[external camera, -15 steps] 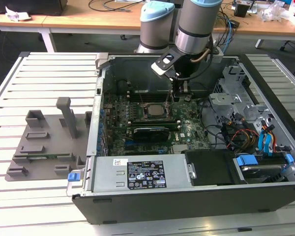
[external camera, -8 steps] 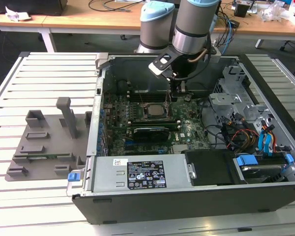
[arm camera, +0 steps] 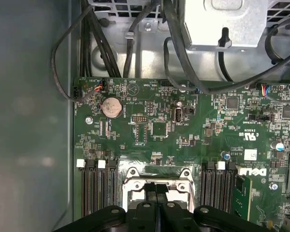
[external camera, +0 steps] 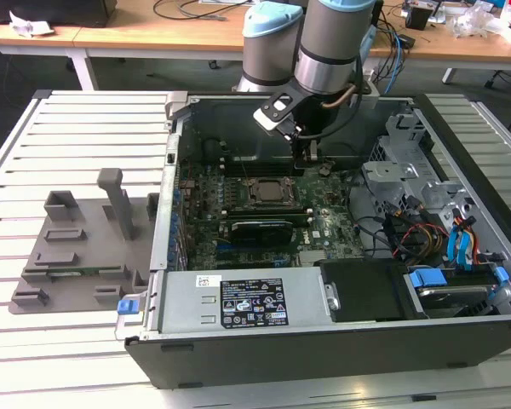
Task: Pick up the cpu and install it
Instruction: 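Close the cpu cover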
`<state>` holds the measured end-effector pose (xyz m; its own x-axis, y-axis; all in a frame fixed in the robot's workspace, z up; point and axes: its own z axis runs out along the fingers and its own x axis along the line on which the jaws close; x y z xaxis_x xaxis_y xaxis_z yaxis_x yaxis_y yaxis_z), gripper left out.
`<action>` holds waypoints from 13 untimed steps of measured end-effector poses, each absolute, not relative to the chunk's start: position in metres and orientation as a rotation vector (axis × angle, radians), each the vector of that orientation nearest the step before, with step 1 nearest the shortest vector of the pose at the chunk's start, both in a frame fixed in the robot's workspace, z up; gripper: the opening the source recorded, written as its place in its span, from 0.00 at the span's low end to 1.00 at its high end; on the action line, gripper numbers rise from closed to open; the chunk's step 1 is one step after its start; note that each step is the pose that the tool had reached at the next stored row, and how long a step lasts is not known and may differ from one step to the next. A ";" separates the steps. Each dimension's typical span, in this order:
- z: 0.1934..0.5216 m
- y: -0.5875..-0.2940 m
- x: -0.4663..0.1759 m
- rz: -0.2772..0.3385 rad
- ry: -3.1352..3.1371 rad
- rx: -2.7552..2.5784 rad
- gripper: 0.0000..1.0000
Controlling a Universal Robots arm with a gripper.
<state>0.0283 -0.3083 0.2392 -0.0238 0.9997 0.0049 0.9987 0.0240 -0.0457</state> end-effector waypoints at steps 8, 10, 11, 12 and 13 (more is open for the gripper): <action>0.236 -0.309 0.008 0.046 -2.222 -2.170 0.11; 0.235 -0.309 -0.001 0.045 -2.222 -2.170 0.11; 0.235 -0.310 -0.004 0.045 -2.222 -2.170 0.11; 0.234 -0.310 -0.007 0.045 -2.222 -2.170 0.11; 0.234 -0.310 -0.009 0.046 -2.222 -2.170 0.11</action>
